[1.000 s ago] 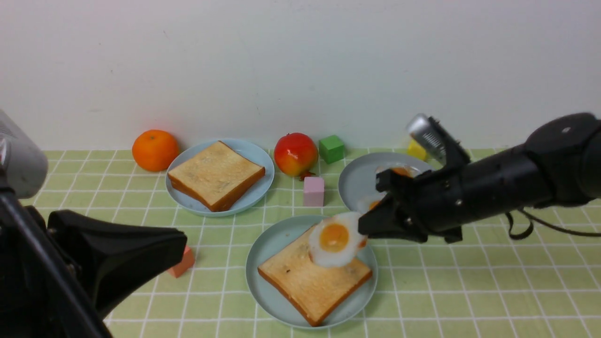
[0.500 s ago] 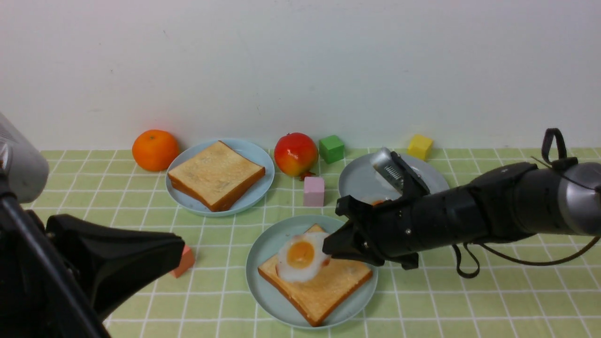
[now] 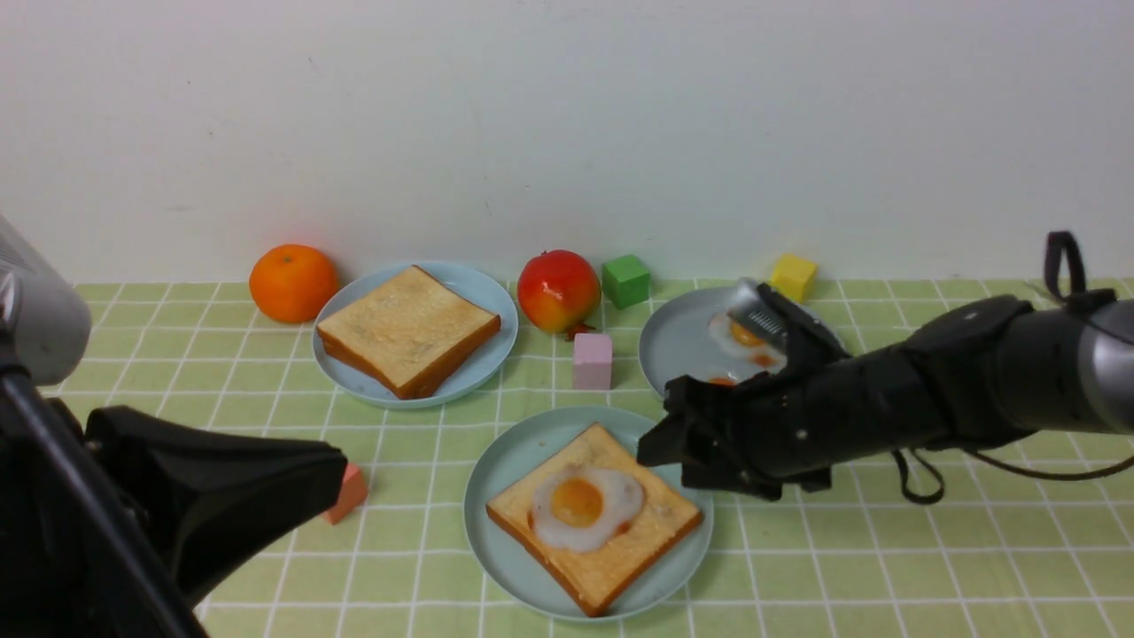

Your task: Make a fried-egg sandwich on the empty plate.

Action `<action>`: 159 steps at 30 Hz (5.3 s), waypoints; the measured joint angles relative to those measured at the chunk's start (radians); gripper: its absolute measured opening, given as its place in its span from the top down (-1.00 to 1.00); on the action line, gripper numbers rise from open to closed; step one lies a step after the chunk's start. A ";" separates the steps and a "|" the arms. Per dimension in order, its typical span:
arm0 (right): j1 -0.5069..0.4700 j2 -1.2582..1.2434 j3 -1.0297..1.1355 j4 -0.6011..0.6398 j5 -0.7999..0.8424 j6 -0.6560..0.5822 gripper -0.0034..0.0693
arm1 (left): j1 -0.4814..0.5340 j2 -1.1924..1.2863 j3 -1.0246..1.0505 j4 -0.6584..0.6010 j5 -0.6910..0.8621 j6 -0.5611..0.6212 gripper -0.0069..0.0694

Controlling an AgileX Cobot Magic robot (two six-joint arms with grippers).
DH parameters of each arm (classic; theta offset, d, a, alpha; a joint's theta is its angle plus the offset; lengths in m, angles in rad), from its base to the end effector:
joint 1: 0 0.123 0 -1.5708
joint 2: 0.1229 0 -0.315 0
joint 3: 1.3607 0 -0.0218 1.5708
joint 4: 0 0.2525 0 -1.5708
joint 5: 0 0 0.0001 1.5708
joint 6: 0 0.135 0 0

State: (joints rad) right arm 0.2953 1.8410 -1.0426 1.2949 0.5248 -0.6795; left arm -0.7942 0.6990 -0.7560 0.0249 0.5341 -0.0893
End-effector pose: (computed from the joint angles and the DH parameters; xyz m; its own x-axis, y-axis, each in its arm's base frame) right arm 0.3662 0.1795 0.1755 -0.9133 0.2203 -0.3426 -0.0673 0.7480 0.6603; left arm 0.1113 -0.1109 0.3602 -0.3135 0.2223 -0.9232 0.6853 0.7259 -0.0579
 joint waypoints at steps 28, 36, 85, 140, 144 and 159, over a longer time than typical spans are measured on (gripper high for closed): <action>-0.036 -0.979 0.002 -0.944 0.489 0.510 0.90 | 0.479 1.029 -0.594 -0.151 0.127 0.204 0.81; -0.036 -0.990 0.002 -0.944 0.497 0.499 0.90 | 0.482 1.241 -0.721 -0.089 -0.004 0.361 0.02; -0.036 -1.021 0.002 -0.926 0.593 0.493 0.87 | 0.251 1.014 -0.610 -0.034 0.105 0.273 0.81; -0.036 -1.207 0.090 -0.993 0.564 0.491 0.86 | 0.025 0.849 -0.587 -0.025 0.138 0.082 0.31; -0.036 -1.207 0.090 -0.997 0.565 0.492 0.85 | 0.025 0.568 -0.529 -0.025 0.081 0.082 0.79; -0.036 -1.439 0.248 -1.183 0.593 0.713 0.85 | 0.025 -0.448 0.405 -0.157 -0.462 0.082 0.85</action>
State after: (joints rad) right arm 0.2597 0.4018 -0.7948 0.1118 1.1180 0.0330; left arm -0.7693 0.2514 -0.3515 -0.1318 0.0720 -0.0073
